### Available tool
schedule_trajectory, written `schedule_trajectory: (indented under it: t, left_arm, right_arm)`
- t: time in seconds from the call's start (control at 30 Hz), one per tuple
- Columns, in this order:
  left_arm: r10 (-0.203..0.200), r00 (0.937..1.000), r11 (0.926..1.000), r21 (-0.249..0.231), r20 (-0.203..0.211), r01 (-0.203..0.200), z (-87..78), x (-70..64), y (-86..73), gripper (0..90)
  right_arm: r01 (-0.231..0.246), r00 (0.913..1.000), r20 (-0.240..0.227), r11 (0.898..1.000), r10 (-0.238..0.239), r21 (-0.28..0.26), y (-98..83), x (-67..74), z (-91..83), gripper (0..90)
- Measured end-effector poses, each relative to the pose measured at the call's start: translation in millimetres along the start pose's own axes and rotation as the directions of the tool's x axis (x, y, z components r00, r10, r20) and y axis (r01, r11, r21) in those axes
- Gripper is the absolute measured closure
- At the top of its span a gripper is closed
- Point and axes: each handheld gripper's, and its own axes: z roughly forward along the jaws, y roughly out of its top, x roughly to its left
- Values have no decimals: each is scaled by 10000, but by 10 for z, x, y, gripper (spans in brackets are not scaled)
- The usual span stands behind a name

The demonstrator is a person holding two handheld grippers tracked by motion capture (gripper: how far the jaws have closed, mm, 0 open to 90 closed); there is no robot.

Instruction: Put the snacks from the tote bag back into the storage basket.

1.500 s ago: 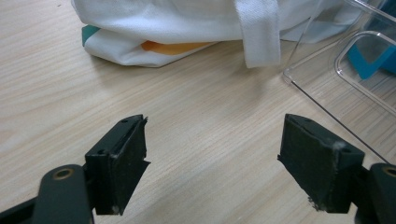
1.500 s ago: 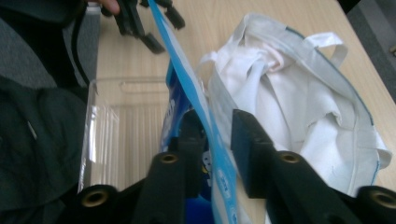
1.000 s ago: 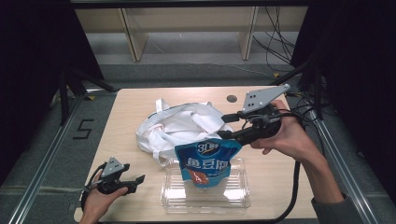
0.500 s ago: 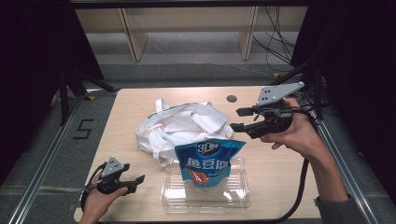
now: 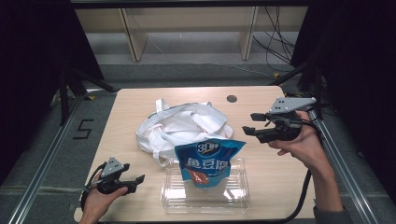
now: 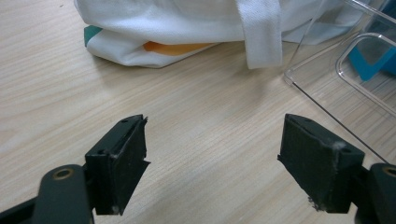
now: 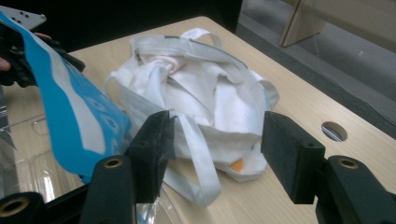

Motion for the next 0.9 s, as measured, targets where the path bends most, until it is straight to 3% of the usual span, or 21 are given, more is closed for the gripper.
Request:
schedule_trajectory:
  t: [0.13,0.23,0.27,0.43,0.47,0.5,0.6,0.67,0.7,0.73,0.77,0.83,0.9]
  left_arm:
    - [-177,9998,9998,-25,26,177,5,-10,-5,222]
    - [23,10000,10000,38,-1,-23,-2,4,1,223]
    - [-26,10000,10000,-5,41,26,-4,4,0,222]
    - [-74,9999,10000,-2,92,74,0,-1,3,222]
    - [266,9996,9991,333,78,-269,-22,14,9,223]
    - [237,9997,9995,183,77,-238,-10,2,11,222]
    - [401,9991,9986,329,121,-405,-17,2,18,222]
    - [-63,9999,10000,42,121,63,5,-27,12,222]
    - [261,9996,9994,208,137,-263,-9,-3,17,223]
    - [35,9999,10000,37,126,-35,3,-17,14,222]
    - [29,9999,10000,43,113,-30,2,-15,16,223]
    - [34,10000,10000,27,49,-34,-1,-9,17,222]
    - [342,9994,9989,314,67,-344,-24,19,19,223]
  right_arm:
    - [-351,9984,440,9993,356,-109,-141,-16,14,431]
    - [-516,9975,485,9986,511,80,-252,-43,65,429]
    - [-347,9983,471,9993,341,136,-265,-74,70,428]
    - [-1011,9911,868,9949,1006,21,-392,-112,143,417]
    - [-987,9907,949,9951,980,30,-418,-125,155,417]
    - [-1171,9894,887,9930,1153,157,-440,-128,156,417]
    - [-1311,9874,910,9912,1293,151,-508,-144,152,414]
    - [-1391,9855,995,9902,1372,126,-536,-150,144,411]
    - [-1160,9884,1001,9932,1144,96,-546,-178,139,411]
    - [-1403,9842,1086,9901,1395,-6,-562,-169,143,409]
    - [-1169,9869,1120,9931,1163,-14,-570,-200,135,408]
    - [-1537,9828,1050,9881,1519,86,-587,-190,131,407]
    - [-1290,9852,1132,9916,1287,-48,-597,-199,154,404]
